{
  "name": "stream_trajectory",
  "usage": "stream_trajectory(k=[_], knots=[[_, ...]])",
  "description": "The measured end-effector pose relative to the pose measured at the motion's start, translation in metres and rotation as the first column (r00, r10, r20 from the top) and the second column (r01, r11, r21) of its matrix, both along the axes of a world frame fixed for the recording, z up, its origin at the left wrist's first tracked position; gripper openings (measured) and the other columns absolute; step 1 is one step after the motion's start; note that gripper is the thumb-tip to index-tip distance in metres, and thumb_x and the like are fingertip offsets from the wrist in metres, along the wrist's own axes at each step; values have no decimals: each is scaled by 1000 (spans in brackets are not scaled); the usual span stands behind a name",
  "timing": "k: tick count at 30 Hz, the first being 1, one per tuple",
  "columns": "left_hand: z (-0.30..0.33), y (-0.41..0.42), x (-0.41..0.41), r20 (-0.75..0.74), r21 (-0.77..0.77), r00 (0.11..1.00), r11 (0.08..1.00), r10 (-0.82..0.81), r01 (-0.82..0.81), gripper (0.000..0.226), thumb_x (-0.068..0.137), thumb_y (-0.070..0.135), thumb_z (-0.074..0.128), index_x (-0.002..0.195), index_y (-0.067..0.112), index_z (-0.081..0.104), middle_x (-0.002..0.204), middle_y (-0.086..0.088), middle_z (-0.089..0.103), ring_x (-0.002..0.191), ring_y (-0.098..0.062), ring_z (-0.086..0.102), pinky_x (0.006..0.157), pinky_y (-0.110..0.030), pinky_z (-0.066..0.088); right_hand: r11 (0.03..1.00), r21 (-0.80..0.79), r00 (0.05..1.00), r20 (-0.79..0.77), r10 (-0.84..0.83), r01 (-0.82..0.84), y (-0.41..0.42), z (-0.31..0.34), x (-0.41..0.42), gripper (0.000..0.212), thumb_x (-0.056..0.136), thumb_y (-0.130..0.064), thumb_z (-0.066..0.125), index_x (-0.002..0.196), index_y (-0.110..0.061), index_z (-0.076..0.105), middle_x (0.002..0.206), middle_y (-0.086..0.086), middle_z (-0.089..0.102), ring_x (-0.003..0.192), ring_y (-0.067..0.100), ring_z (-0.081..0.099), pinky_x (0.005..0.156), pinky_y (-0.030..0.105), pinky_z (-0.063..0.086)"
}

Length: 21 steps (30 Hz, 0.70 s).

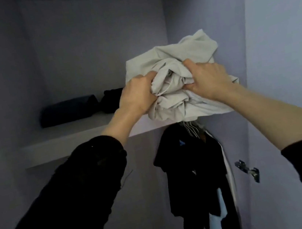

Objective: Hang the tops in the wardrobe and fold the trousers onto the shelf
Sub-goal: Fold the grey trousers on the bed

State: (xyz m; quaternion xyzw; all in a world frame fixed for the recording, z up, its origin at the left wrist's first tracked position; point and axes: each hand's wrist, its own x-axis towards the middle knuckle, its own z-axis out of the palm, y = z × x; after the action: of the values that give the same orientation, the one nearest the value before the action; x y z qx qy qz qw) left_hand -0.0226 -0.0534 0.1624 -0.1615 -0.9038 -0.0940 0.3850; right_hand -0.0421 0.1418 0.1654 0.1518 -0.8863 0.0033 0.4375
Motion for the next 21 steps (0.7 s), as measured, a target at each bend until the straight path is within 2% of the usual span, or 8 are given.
stream_trajectory(k=[5,10,12,14,16,18,20,21], knots=[[13,-16,-76,10,73,1000,997,-5,4,45,82,26,64,125,23,53,110,-14,63,102,-36,56,79,-36,45,993,113,999,-24,-21,24,-16,28,-85,55,88,-43,59,130,-16,36,116,13,62,101,36,59,68,36,34],[22,7,-154,125,158,990,987,-59,39,42,80,27,66,120,23,54,113,-6,63,106,-29,57,81,-31,45,992,122,990,140,-29,12,11,50,-153,58,83,-40,65,132,-23,38,124,15,57,112,36,53,78,38,38],[15,15,-183,383,96,917,992,-109,77,61,81,35,68,134,21,41,126,2,53,117,-20,49,92,-27,40,990,138,957,280,-75,37,26,41,-180,65,81,-45,66,136,-27,37,134,11,51,122,33,46,93,42,37],[-3,23,-213,653,-65,757,997,7,47,92,79,55,64,149,24,14,149,-1,29,136,-21,30,111,-32,26,986,155,862,490,-128,58,40,18,-211,69,83,-54,60,142,-35,30,148,0,38,136,28,32,107,48,25],[-17,20,-233,715,-148,692,989,98,12,94,82,62,54,148,36,-7,157,-4,-1,145,-25,6,118,-40,11,1000,-14,736,677,23,-19,49,-1,-235,68,87,-47,57,146,-36,25,155,-4,23,143,22,20,114,42,18],[-19,24,-247,647,-129,758,992,81,4,89,87,54,54,145,43,-11,156,-7,-16,145,-29,-9,118,-43,5,956,-253,664,691,285,-148,60,3,-244,63,89,-35,56,146,-32,29,156,-4,22,143,17,18,114,30,18],[-19,30,-252,549,-60,836,996,-18,61,85,88,40,59,148,38,0,157,-8,-13,144,-27,-15,118,-34,3,867,-443,591,645,485,-228,65,11,-241,50,94,-40,48,142,-30,39,149,-10,32,139,11,26,104,25,23],[-22,35,-255,505,-26,860,994,-78,106,82,87,36,61,149,33,8,158,-10,-5,145,-27,-11,117,-30,3,844,-479,565,638,524,-241,66,10,-239,50,96,-47,41,142,-28,41,148,-12,35,138,10,27,103,25,23]])
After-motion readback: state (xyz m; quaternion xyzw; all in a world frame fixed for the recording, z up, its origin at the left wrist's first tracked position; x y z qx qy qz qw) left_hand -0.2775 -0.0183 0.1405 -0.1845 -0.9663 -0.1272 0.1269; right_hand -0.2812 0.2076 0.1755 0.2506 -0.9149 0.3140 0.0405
